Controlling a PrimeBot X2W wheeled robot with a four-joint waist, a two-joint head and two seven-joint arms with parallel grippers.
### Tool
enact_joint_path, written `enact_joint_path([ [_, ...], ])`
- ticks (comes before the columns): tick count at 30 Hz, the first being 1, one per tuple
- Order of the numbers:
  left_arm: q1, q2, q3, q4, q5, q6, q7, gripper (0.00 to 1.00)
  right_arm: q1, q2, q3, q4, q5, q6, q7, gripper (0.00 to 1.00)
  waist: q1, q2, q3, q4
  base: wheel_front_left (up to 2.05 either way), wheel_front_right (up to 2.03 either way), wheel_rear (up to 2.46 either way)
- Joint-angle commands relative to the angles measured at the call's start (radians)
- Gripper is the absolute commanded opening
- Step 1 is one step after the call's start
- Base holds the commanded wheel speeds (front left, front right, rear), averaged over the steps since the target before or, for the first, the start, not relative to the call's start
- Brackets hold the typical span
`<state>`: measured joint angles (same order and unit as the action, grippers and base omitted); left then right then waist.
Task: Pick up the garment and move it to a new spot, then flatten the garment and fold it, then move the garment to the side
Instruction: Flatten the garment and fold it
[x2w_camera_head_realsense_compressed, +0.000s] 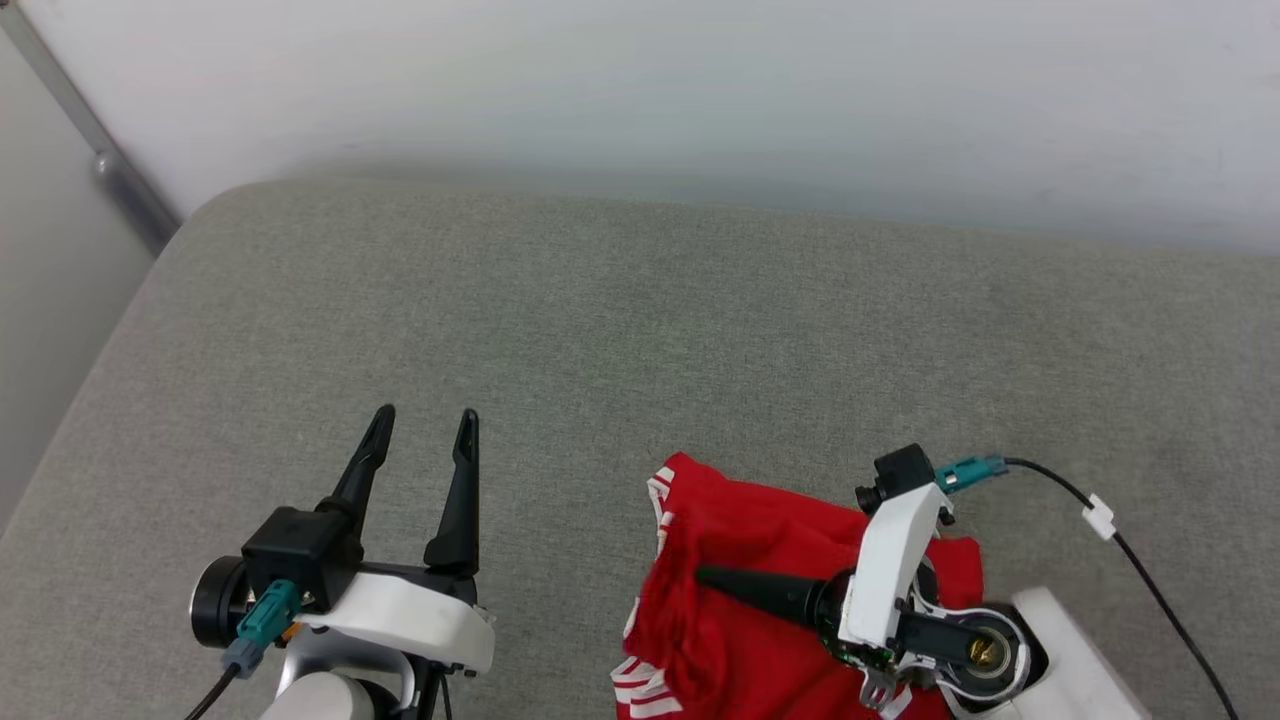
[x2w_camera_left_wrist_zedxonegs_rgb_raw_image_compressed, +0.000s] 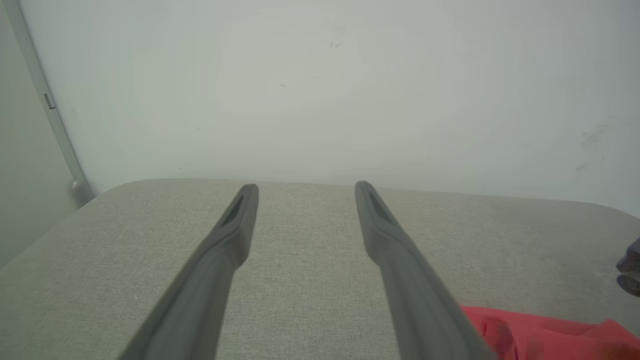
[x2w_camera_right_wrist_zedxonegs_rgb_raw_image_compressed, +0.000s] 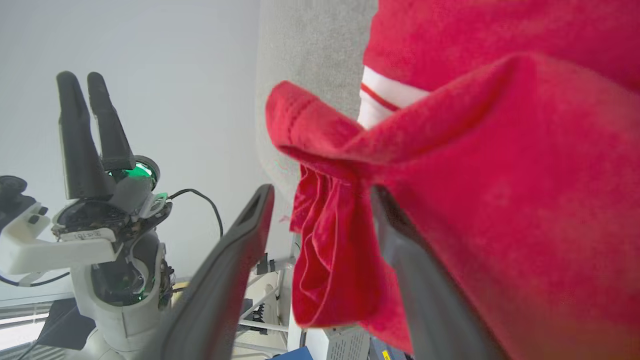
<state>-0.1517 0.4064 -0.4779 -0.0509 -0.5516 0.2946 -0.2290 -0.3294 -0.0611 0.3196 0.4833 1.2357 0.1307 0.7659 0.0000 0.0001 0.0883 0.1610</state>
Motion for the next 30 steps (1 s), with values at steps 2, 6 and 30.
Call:
enact_joint_path([
  [2, -0.009, -0.002, 0.002, 0.006, -0.004, -0.005, -0.008, 1.0, -0.024, -0.032, 0.031, -0.04, -0.053, 0.0, -0.012, 1.0, 0.0, -0.0001, -0.005, -0.008, 0.0, 0.0, 0.0],
  [6, -0.001, -0.002, 0.005, 0.013, -0.004, -0.004, -0.013, 1.0, -0.026, -0.094, 0.072, -0.128, -0.164, 0.0, -0.061, 1.0, 0.0, -0.0001, -0.016, -0.024, 0.0, 0.0, 0.0],
  [30, 0.075, 0.004, 0.061, 0.06, -0.015, -0.011, -0.033, 1.0, 0.279, -0.186, -0.405, -0.509, -0.957, 0.0, -0.639, 1.0, 0.0, -0.0001, -0.082, -0.153, 0.0, 0.0, 0.0],
])
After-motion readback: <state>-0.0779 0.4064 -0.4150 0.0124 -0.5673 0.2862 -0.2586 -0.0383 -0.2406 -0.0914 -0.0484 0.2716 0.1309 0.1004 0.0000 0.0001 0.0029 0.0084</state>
